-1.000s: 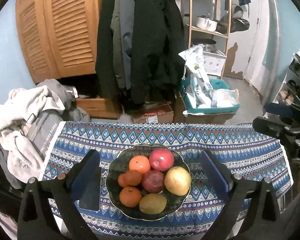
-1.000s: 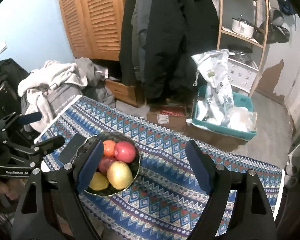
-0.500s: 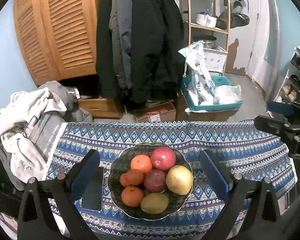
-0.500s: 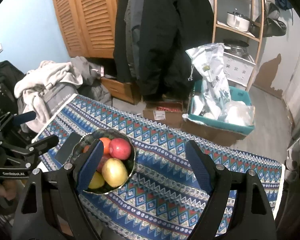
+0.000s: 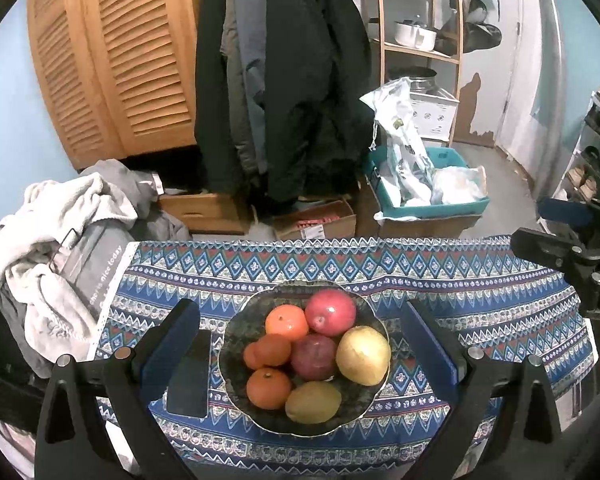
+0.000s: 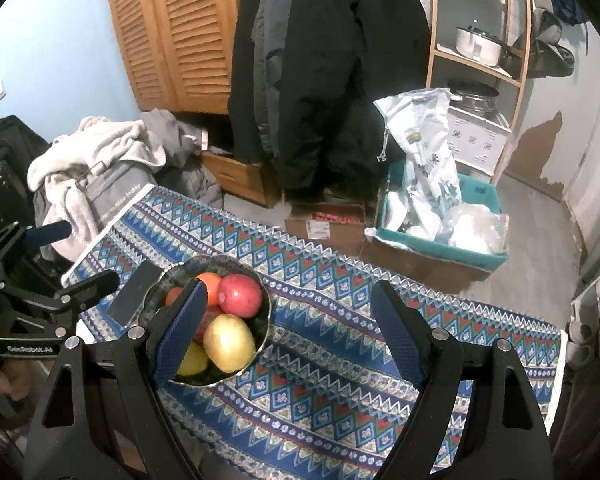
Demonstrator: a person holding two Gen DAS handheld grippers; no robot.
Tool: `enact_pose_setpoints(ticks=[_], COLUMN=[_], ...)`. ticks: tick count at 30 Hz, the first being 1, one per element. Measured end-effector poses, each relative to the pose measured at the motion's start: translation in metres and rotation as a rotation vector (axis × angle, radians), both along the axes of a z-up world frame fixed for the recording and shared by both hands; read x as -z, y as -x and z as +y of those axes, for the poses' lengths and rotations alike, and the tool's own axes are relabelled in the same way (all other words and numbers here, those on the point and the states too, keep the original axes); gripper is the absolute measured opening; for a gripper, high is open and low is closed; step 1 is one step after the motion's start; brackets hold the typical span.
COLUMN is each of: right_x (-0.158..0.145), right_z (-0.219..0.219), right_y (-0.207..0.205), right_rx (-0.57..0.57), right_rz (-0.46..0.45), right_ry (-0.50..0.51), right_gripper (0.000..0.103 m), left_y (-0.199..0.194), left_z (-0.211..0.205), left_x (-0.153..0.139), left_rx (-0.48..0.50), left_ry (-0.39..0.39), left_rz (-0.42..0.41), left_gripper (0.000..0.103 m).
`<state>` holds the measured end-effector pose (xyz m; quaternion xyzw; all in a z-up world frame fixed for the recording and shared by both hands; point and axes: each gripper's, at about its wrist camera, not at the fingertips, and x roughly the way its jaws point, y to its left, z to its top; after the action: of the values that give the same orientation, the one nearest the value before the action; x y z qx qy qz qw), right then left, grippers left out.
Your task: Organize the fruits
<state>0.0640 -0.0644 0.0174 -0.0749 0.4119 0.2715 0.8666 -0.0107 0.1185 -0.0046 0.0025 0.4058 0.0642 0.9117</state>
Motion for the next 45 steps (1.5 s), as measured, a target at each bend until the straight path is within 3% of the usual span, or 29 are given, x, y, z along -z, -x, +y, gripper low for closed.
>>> enact_pose_setpoints(ticks=[12, 45], right_x=[0.0022, 0.0047], right_z=[0.0007, 0.0036], right_y=[0.0009, 0.0056], right_rx=[0.0, -0.004], right_rz=[0.005, 0.01], right_ry=[0.005, 0.009], right_gripper=[0.083, 0.083], left_y=[-0.0011, -0.0008], left_z=[-0.0032, -0.0039], left_x=[0.0041, 0.0077], left_rx=[-0.008, -0.01], left_ry=[-0.033, -0.017], left_rz=[0.015, 0.046], left_gripper=[0.101, 0.101])
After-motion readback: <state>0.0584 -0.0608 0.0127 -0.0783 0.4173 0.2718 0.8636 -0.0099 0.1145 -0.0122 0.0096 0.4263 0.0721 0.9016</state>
